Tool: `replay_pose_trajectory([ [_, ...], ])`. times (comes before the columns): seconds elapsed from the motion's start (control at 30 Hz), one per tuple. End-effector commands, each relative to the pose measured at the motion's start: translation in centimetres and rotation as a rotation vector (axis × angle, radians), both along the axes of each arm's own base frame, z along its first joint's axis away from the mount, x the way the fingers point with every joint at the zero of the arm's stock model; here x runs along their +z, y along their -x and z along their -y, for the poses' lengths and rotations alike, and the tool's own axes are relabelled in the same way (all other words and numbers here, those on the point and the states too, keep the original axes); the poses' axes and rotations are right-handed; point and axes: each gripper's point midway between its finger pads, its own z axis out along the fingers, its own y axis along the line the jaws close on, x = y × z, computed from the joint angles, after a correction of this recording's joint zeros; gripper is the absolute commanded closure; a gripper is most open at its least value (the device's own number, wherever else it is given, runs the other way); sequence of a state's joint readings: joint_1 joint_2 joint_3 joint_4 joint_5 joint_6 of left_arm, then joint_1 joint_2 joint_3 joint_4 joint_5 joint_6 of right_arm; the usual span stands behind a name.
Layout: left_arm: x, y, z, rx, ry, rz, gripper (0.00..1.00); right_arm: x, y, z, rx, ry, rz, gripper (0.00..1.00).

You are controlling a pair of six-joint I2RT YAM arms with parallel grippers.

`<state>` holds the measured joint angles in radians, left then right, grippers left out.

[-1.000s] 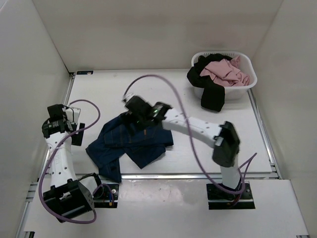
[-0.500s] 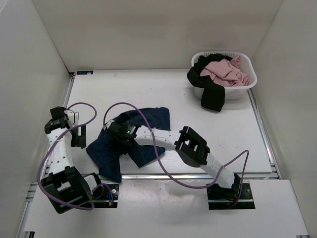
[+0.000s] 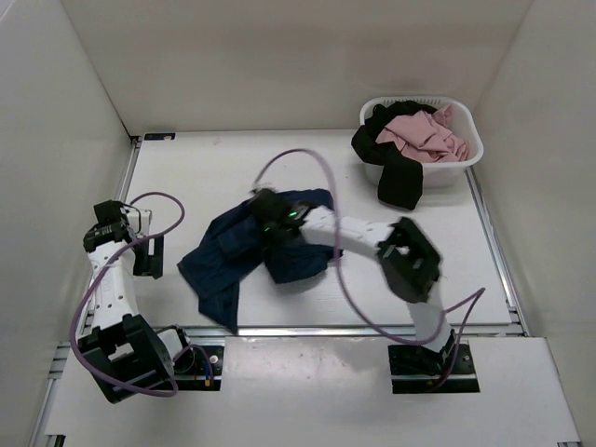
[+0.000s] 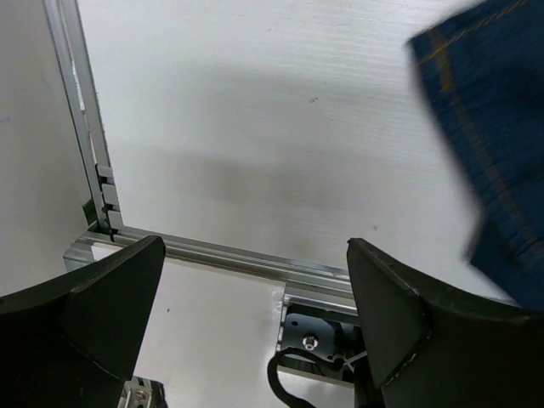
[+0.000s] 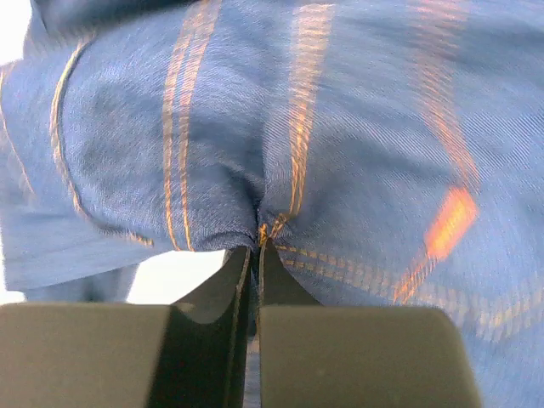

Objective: Fold and stack the trousers
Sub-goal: Flatten the trousers out

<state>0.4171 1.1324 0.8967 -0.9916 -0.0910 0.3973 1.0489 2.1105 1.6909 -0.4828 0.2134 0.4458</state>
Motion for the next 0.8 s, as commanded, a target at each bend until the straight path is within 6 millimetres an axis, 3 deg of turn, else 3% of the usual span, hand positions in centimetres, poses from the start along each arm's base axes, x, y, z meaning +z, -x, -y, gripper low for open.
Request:
replay_pose_trajectory([
  [0.0, 2.2, -1.5, 0.5, -0.069, 0.018, 0.089, 0.0, 8.4, -4.6, 4.4, -0.401, -0.43, -0.125, 1.0],
  [0.03, 2.3, -1.7, 0.9, -0.093, 0.028, 0.082, 0.0, 11.9, -5.0, 5.4, -0.448, -0.565, -0.108, 1.0],
  [0.07, 2.6, -1.9, 0.8, -0.093, 0.024, 0.091, 0.0, 12.0, -5.0, 6.7, -0.555, -0.627, -0.166, 1.0],
  [0.1, 2.6, -2.3, 1.1, -0.11, 0.035, 0.091, 0.0, 9.4, -4.6, 9.6, -0.645, -0.598, -0.208, 1.0],
  [0.13, 2.9, -2.5, 1.2, -0.114, 0.039, 0.103, 0.0, 10.7, -4.2, 11.4, -0.701, -0.63, -0.202, 1.0],
  [0.2, 2.6, -3.3, 1.9, -0.135, 0.072, 0.096, 0.0, 9.6, -3.3, 14.0, -0.836, -0.628, -0.254, 1.0],
  [0.23, 3.1, -3.9, 1.9, -0.141, 0.077, 0.113, 0.0, 8.3, -1.8, 15.9, -0.89, -0.598, -0.288, 1.0],
  [0.27, 3.1, -4.1, 2.6, -0.149, 0.102, 0.106, 0.0, 7.9, -1.1, 16.3, -0.915, -0.612, -0.327, 1.0],
  [0.33, 3.1, -4.9, 4.6, -0.216, 0.164, 0.085, 0.0, 8.2, 0.2, 17.3, -0.967, -0.678, -0.43, 0.86],
  [0.37, 3.1, -5.1, 5.5, -0.249, 0.179, 0.075, 0.0, 6.4, 1.2, 19.1, -1.035, -0.634, -0.477, 0.66],
  [0.4, 3.0, -5.1, 6.4, -0.274, 0.188, 0.064, 0.0, 6.9, 1.7, 20.2, -1.058, -0.645, -0.486, 0.55],
  [0.43, 3.1, -5.7, 8.4, -0.328, 0.183, 0.052, 0.0, 6.6, 2.2, 23.3, -1.118, -0.594, -0.449, 0.36],
  [0.47, 3.2, -6.2, 10.3, -0.41, 0.148, 0.046, 0.0, 5.2, 3.5, 26.2, -1.188, -0.491, -0.44, 0.32],
  [0.5, 2.8, -6.1, 11.4, -0.448, 0.134, 0.033, 0.0, 5.3, 2.2, 29.8, -1.293, -0.473, -0.348, 0.31],
  [0.6, 0.5, -5.6, 13.6, -0.566, 0.064, -0.047, 0.0, 7.6, 1.1, 35.6, -1.301, -0.462, -0.108, 0.31],
  [0.67, -1.4, -4.5, 13.4, -0.639, -0.062, -0.133, 0.0, 10.7, -0.5, 36.0, -1.119, -0.413, 0.034, 0.31],
  [0.73, -2.7, -4.6, 13.4, -0.69, -0.142, -0.145, 0.0, 12.4, -1.6, 33.9, -0.918, -0.361, 0.085, 0.29],
  [0.77, -3.9, -4.0, 13.2, -0.73, -0.182, -0.182, 0.0, 13.2, -2.0, 31.7, -0.746, -0.274, 0.113, 0.24],
])
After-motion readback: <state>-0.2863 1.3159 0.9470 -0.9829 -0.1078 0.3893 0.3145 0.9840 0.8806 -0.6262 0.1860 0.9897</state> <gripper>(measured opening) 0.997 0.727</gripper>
